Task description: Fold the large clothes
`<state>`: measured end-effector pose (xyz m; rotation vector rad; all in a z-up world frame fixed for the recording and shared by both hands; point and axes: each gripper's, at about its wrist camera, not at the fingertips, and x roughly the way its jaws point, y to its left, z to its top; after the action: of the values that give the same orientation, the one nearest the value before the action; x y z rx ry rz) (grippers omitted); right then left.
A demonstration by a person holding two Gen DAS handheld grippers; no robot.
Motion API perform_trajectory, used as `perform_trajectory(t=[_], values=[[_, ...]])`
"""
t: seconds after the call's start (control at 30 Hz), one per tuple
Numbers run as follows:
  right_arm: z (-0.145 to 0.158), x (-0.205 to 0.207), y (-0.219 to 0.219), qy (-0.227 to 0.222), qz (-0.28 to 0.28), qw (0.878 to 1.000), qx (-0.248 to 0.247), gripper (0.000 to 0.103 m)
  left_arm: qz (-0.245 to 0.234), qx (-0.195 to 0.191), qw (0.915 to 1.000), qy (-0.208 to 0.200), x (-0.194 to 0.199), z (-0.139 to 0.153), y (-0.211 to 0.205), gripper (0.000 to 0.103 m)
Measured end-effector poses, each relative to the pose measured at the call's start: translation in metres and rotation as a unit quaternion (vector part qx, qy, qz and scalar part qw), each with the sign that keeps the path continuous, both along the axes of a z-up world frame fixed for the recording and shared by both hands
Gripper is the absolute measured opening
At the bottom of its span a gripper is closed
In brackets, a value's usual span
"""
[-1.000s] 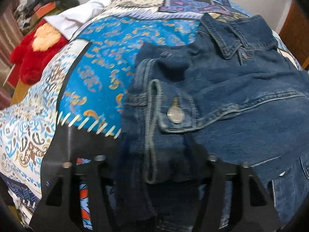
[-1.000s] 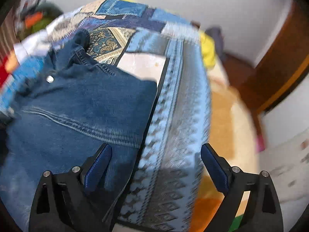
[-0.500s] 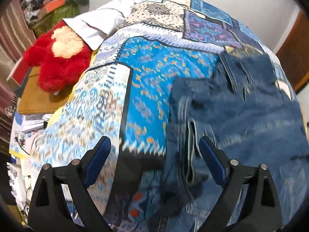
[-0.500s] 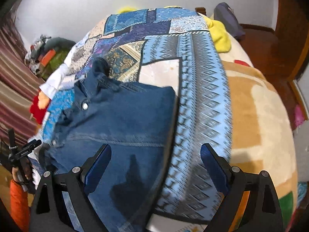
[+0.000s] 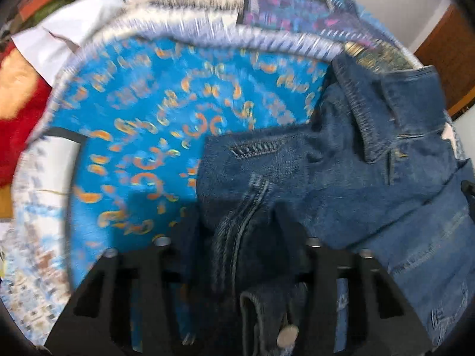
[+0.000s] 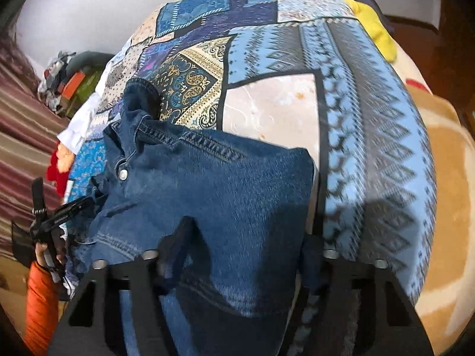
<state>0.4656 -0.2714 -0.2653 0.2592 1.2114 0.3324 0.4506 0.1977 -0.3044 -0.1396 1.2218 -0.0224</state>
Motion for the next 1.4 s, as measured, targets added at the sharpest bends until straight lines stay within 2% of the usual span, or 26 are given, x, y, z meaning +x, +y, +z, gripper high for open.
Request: perform_trajectory(t=[0.07, 0.17, 0.37, 0.47, 0.6, 0.7, 0.83, 0.93, 1.0, 1.03, 1.07, 1.1, 1.13, 1.2, 1.27, 1.4], values=[[0.000, 0.006, 0.005, -0.010, 0.007, 1.000, -0.008, 0.027, 0.007, 0.012, 0.9999, -0.010, 0.002, -0.001, -0.003, 0.031], [0.006, 0.015, 0.006, -0.038, 0.014, 0.999, -0.014, 0.017, 0.024, 0.019, 0.9992, -0.025, 0.002, 0.007, -0.003, 0.023], [0.023, 0.050, 0.031, -0.084, 0.046, 0.994, -0.059, 0.015, 0.042, 0.021, 0.9964, -0.070, 0.008, 0.048, 0.010, 0.020], [0.029, 0.076, 0.048, -0.102, 0.062, 0.990, -0.070, 0.015, 0.051, 0.040, 0.9949, -0.078, 0.016, 0.058, 0.017, 0.020], [0.021, 0.102, 0.064, -0.106, 0.075, 0.987, -0.096, 0.015, 0.074, 0.056, 0.9941, -0.056, 0.033, 0.045, 0.034, 0.021], [0.006, 0.115, 0.064, -0.096, 0.074, 0.986, -0.113, 0.016, 0.093, 0.050, 0.9937, -0.037, 0.037, 0.026, 0.046, 0.022], [0.001, 0.114, 0.055, -0.101, 0.074, 0.988, -0.092, 0.019, 0.095, 0.046, 0.9932, -0.049, 0.030, 0.019, 0.050, 0.025], [0.001, 0.111, 0.053, -0.103, 0.073, 0.987, -0.098, 0.024, 0.090, 0.059, 0.9929, -0.052, 0.025, 0.018, 0.048, 0.026], [0.002, 0.106, 0.055, -0.108, 0.069, 0.984, -0.120, 0.034, 0.088, 0.063, 0.9928, -0.051, 0.025, 0.017, 0.047, 0.026], [0.003, 0.103, 0.056, -0.117, 0.062, 0.980, -0.146, 0.053, 0.088, 0.063, 0.9929, -0.050, 0.023, 0.017, 0.046, 0.026], [0.003, 0.099, 0.057, -0.126, 0.054, 0.975, -0.172, 0.079, 0.086, 0.063, 0.9931, -0.049, 0.023, 0.017, 0.045, 0.027], [0.002, 0.095, 0.057, -0.140, 0.043, 0.968, -0.206, 0.087, 0.082, 0.064, 0.9934, -0.047, 0.021, 0.018, 0.045, 0.027], [0.002, 0.092, 0.054, -0.146, 0.041, 0.966, -0.211, 0.090, 0.078, 0.066, 0.9937, -0.046, 0.021, 0.019, 0.044, 0.028], [0.004, 0.089, 0.044, -0.132, 0.034, 0.973, -0.184, 0.090, 0.069, 0.077, 0.9936, -0.044, 0.014, 0.023, 0.040, 0.032], [0.011, 0.086, 0.033, -0.115, 0.022, 0.981, -0.155, 0.090, 0.069, 0.096, 0.9919, -0.047, 0.007, 0.031, 0.036, 0.043], [0.036, 0.063, 0.033, -0.123, 0.027, 0.978, -0.166, 0.090, 0.063, 0.096, 0.9917, -0.058, -0.011, 0.053, 0.031, 0.043]])
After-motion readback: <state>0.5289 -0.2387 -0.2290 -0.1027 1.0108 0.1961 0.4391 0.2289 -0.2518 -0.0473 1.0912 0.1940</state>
